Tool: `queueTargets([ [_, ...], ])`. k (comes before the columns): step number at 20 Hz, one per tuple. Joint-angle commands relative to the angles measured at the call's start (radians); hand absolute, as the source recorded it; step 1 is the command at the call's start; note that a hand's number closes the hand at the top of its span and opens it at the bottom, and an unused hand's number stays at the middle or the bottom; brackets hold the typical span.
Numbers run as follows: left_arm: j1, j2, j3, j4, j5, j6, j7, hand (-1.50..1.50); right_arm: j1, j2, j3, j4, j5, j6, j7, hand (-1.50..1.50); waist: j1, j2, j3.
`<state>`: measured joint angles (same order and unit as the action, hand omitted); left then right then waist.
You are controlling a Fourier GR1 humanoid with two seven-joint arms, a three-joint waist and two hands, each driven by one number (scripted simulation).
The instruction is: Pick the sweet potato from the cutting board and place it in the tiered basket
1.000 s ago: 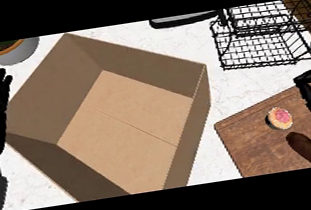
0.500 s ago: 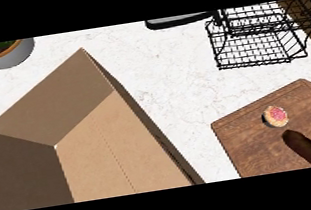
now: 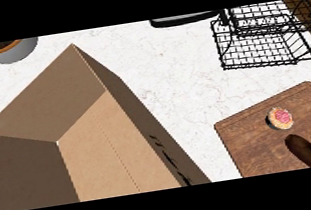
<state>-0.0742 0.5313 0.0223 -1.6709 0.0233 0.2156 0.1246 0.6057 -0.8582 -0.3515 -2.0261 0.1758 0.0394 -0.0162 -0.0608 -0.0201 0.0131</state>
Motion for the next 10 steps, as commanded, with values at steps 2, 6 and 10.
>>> queueTargets([
  [2, 0.01, -0.095, -0.088, 0.086, -0.024, 0.008, -0.002, 0.0, 0.06, -0.048, 0.006, -0.2, 0.063, 0.06, 0.243, -1.5, 0.013, 0.026, -0.02],
  [6, -0.014, -0.109, -0.097, 0.099, -0.043, 0.001, -0.012, 0.0, 0.032, -0.018, 0.086, -0.308, 0.129, 0.059, 0.474, -1.5, 0.042, 0.031, -0.019],
  [10, -0.051, -0.118, -0.103, 0.124, -0.054, -0.018, -0.008, 0.0, -0.004, 0.002, 0.169, -0.264, 0.172, 0.085, 0.576, -1.5, 0.057, 0.033, -0.015],
])
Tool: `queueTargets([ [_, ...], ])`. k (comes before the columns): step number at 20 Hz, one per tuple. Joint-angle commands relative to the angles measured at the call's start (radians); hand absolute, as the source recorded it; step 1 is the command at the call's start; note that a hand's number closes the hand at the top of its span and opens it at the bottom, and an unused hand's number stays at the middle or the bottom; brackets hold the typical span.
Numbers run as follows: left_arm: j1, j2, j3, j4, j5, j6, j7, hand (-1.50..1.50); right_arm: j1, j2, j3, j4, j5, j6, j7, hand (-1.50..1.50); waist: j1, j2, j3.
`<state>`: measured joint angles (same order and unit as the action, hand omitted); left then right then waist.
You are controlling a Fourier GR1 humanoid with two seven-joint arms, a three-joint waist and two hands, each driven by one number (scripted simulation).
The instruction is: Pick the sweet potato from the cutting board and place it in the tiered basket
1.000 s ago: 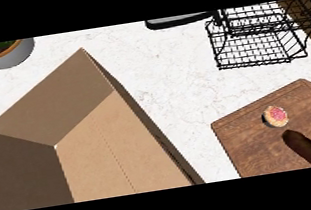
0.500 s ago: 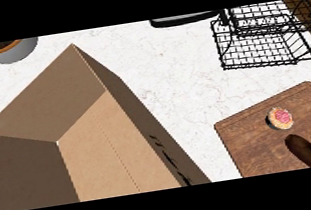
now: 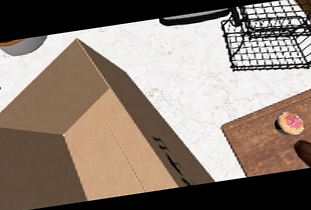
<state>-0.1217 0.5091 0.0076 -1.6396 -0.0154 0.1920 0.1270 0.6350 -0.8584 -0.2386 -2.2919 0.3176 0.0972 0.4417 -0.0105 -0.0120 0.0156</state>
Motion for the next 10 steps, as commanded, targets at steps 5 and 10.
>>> queueTargets([
  [5, -0.004, -0.076, -0.048, 0.11, -0.006, -0.027, -0.018, 0.0, -0.056, 0.019, 0.16, -0.067, 0.103, 0.073, 0.303, -1.5, 0.014, 0.022, -0.018],
  [10, 0.02, -0.121, -0.066, 0.098, -0.025, -0.019, -0.036, 0.0, -0.102, 0.049, 0.259, 0.012, 0.209, 0.069, 0.319, -1.5, 0.018, 0.019, -0.016],
])
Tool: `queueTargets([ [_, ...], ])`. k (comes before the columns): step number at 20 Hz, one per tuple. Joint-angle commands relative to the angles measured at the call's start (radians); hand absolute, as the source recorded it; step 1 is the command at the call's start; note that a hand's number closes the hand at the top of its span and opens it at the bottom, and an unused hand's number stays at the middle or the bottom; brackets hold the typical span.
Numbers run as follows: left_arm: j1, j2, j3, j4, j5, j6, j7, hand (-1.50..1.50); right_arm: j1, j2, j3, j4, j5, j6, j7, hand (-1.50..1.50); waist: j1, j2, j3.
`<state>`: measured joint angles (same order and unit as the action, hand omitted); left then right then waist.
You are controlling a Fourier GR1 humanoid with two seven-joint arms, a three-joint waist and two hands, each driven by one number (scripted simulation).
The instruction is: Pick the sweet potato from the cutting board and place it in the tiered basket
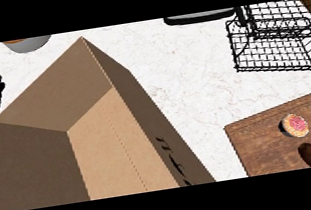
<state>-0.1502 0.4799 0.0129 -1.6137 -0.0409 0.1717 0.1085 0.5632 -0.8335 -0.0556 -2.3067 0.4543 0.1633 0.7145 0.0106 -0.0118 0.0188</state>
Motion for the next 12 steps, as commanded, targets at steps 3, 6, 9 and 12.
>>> queueTargets([
  [3, 0.085, -0.085, -0.047, 0.052, 0.004, -0.011, -0.035, 0.0, -0.046, 0.044, 0.094, 0.032, 0.088, 0.016, 0.061, -1.5, -0.004, 0.014, -0.02],
  [6, 0.024, -0.091, -0.05, 0.084, -0.02, -0.004, 0.015, 0.0, -0.08, 0.06, 0.156, 0.045, 0.156, 0.018, 0.076, -1.5, -0.011, 0.017, -0.019],
  [9, 0.03, -0.091, -0.028, 0.083, -0.014, -0.014, 0.003, 0.0, -0.064, 0.047, 0.184, 0.021, 0.223, 0.033, 0.066, -1.5, -0.018, 0.014, -0.019],
  [12, 0.006, -0.094, -0.032, 0.116, -0.022, -0.029, 0.006, 0.0, -0.082, 0.063, 0.205, 0.06, 0.295, 0.012, 0.078, -1.5, -0.025, 0.016, -0.019],
])
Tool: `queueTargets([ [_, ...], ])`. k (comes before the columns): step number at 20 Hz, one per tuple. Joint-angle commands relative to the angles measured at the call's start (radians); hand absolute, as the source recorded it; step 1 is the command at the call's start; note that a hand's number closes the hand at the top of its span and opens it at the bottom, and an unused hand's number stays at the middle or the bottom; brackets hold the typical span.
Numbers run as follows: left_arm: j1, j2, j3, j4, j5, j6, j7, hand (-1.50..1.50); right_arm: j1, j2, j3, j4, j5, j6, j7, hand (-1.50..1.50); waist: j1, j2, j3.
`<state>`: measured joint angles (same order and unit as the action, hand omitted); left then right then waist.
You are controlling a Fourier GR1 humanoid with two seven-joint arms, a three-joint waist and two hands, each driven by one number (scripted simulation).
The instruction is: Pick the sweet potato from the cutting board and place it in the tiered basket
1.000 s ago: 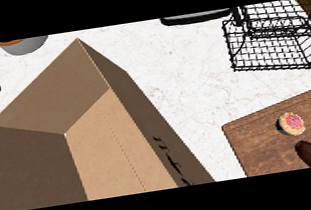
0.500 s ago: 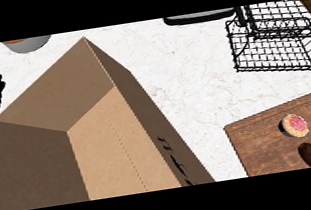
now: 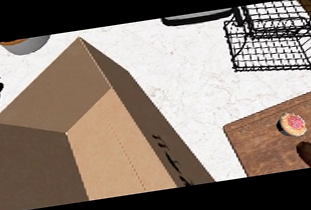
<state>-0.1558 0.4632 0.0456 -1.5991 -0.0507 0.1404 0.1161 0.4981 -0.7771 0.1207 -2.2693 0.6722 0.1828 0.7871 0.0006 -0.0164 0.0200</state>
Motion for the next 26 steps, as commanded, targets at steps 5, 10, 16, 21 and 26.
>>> queueTargets([
  [5, 0.009, -0.104, -0.065, 0.114, -0.025, 0.004, -0.024, 0.0, -0.057, 0.036, 0.081, 0.091, 0.151, -0.037, -0.027, -1.5, -0.01, 0.022, -0.02],
  [10, 0.026, -0.104, -0.04, 0.088, -0.024, -0.001, -0.011, 0.0, -0.007, 0.078, 0.141, 0.066, 0.228, -0.05, 0.01, -1.5, -0.014, 0.018, -0.02],
  [16, 0.029, -0.124, -0.045, 0.068, -0.053, 0.007, -0.003, 0.0, -0.025, 0.125, 0.163, 0.148, 0.25, -0.067, 0.004, -1.5, -0.011, 0.018, -0.02],
  [21, 0.021, -0.098, -0.007, 0.102, -0.029, -0.042, -0.017, 0.0, -0.061, 0.149, 0.16, 0.209, 0.256, -0.073, -0.008, -1.5, -0.011, 0.02, -0.02],
  [26, 0.022, -0.133, -0.023, 0.085, -0.065, -0.016, -0.011, 0.0, -0.125, 0.153, 0.095, 0.286, 0.201, -0.059, -0.041, -1.5, -0.003, 0.021, -0.02],
])
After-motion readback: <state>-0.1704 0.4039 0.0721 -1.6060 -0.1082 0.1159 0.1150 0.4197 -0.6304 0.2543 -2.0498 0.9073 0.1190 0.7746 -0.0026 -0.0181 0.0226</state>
